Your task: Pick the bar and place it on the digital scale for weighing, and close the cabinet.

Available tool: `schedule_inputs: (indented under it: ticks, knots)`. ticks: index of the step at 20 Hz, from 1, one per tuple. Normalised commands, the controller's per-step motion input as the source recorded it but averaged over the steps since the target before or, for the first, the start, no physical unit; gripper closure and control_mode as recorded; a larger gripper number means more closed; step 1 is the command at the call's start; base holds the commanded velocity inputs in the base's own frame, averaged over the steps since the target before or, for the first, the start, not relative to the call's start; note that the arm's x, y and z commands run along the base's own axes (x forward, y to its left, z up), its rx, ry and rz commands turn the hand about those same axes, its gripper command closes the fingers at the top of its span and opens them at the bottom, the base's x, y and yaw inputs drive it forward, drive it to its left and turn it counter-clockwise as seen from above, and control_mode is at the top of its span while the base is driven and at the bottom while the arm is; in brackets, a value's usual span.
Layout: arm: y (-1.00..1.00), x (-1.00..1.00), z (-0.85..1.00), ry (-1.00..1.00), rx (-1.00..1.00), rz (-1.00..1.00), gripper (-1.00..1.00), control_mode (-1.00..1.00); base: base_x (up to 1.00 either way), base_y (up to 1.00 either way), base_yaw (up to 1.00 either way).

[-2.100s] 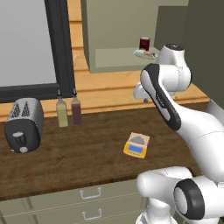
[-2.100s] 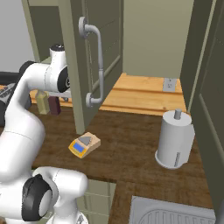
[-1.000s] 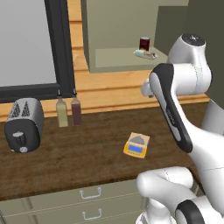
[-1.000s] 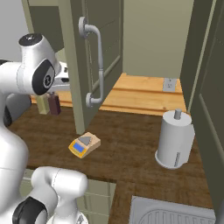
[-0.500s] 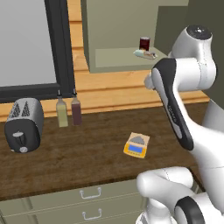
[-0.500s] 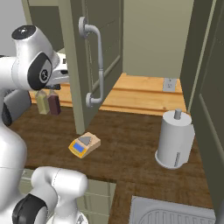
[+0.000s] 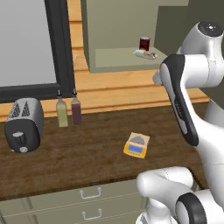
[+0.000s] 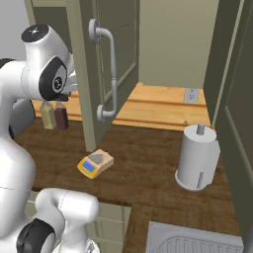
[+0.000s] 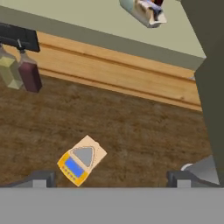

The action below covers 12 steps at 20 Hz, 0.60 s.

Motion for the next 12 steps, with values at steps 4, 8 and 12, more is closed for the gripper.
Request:
schedule_inputs:
  ticks: [4, 8, 12]
  knots:
    - [0.12, 0.35, 0.26, -0.09, -0.05, 0.01, -1.0, -1.0, 0.0, 0.0, 0.0]
    - [-0.01, 0.4, 0.16, -0.13, 0.0, 0.04, -1.0, -1.0, 0.0, 0.0, 0.0]
    - [-0.05, 0.54, 0.11, -0.01, 0.05, 0.09, -1.0, -1.0, 0.0, 0.0, 0.0]
